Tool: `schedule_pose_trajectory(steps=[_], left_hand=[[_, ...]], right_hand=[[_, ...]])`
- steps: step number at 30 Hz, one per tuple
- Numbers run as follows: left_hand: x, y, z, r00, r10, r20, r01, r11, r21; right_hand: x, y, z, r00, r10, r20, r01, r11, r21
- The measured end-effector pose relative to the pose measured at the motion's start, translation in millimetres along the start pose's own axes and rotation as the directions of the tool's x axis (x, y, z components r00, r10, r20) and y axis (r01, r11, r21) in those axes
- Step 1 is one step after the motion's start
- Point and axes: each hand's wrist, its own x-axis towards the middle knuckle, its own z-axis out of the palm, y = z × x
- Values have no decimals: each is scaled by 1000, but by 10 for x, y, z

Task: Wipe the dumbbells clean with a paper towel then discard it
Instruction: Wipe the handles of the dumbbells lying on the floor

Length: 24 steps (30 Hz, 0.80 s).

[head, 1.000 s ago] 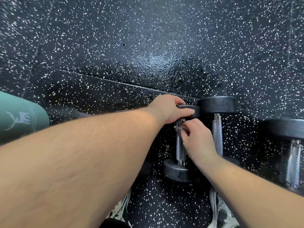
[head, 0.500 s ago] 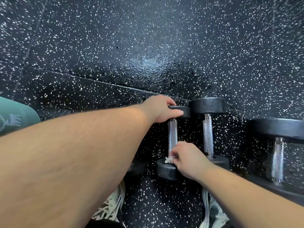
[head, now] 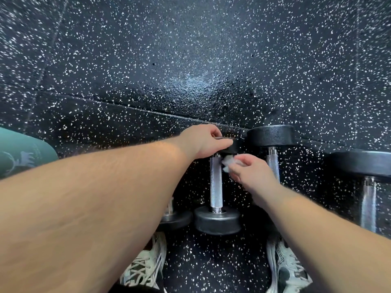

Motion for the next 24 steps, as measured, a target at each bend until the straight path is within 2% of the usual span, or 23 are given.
schedule_pose_trajectory(steps=[1, 3, 5, 7, 10, 16, 20, 22, 24], left_hand=[[-3, -8, 3, 1000, 7, -17, -6, 1000, 12], [6, -27, 17, 999, 12, -39, -11, 1000, 24], [16, -41, 35, 999, 13, -52, -11, 1000, 27], [20, -48, 44, 998, 15, -64, -14, 999, 31], [32, -55, 39, 998, 19, -57, -18, 1000, 14], [64, 3, -1, 1000, 2, -3, -2, 998, 59], [66, 56, 49, 998, 31, 47, -36, 994, 100], [61, 53, 99, 992, 94, 81, -107, 976, 188], [59, 30, 123, 985, 159, 62, -170, 953, 252]], right_hand=[[13, 0, 64, 1000, 7, 17, -8, 998, 64], [5, 18, 182, 1000, -15, 18, 14, 997, 71], [16, 32, 215, 998, -43, -37, 43, 999, 1], [35, 32, 186, 996, -70, -56, 60, 986, -154], [-62, -16, 137, 996, -83, 17, 84, 927, -365], [-434, 326, 104, 987, -33, 158, 108, 864, -491], [-350, 336, 22, 953, 26, 303, 167, 786, -595], [-268, 310, -14, 944, 74, 322, 113, 843, -526], [-261, 307, -5, 944, 114, 309, -27, 962, -273]])
